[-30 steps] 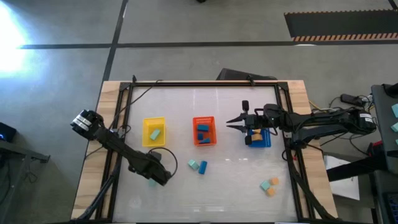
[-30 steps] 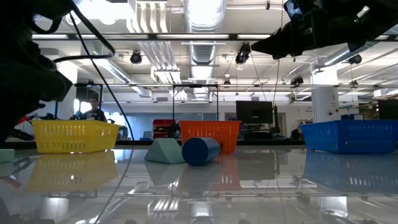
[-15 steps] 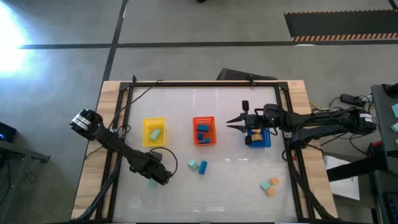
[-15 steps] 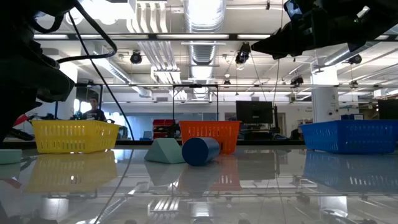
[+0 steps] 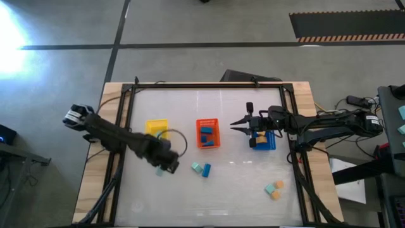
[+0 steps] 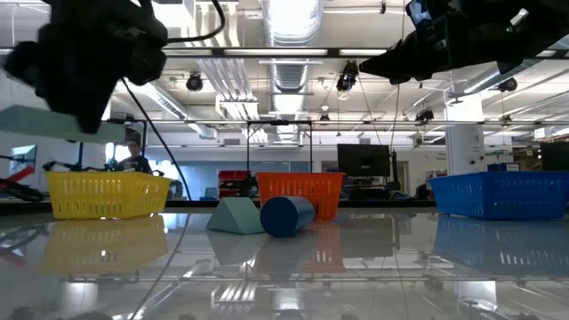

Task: Sort & place blocks by color
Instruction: Put the light blue block into the yellow bin, then put the yellow block into the blue bin

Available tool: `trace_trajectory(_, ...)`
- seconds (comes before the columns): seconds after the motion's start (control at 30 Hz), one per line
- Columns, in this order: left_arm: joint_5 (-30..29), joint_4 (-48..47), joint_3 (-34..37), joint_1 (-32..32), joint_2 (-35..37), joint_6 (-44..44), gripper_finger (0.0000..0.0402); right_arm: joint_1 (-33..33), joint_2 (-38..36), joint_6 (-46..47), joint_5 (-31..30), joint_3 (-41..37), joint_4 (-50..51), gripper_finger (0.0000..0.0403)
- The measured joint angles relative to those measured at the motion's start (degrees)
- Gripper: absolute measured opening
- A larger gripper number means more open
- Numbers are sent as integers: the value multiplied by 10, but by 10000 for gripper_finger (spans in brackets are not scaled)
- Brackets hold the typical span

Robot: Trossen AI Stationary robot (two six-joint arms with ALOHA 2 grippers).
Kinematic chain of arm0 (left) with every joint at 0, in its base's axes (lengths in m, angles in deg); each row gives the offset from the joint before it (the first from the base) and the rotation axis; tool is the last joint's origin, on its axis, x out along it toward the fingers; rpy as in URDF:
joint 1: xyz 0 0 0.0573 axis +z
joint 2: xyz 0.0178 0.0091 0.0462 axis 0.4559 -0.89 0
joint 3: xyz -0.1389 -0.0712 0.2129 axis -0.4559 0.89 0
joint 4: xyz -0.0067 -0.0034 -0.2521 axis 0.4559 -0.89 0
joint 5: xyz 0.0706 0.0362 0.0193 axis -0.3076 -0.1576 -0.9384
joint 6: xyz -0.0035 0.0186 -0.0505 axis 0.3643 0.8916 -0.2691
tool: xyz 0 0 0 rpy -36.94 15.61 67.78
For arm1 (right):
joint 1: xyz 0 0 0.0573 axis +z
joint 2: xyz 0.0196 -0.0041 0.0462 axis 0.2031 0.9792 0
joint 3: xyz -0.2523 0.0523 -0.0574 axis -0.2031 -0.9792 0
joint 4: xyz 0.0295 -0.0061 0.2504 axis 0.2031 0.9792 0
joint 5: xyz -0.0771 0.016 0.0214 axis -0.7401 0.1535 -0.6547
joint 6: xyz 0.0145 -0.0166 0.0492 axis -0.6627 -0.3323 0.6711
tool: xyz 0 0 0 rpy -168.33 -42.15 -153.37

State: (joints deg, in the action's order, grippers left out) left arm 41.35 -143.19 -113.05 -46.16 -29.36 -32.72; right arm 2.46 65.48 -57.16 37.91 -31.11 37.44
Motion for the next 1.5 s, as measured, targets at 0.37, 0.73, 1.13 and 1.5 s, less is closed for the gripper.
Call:
trace_trajectory(0.37,-31,-70,24,208,34,278,116,0,0,-5,0,0,0,57)
trace_trajectory(0.73,-73,-67,73,315,34,370,159,0,0,-7,0,0,0,57)
trace_trajectory(1.13,-81,-57,69,305,36,370,187,0,0,-2,0,0,0,57)
trace_trajectory(1.5,-183,100,52,181,57,397,189,61,0,141,2,0,14,57)
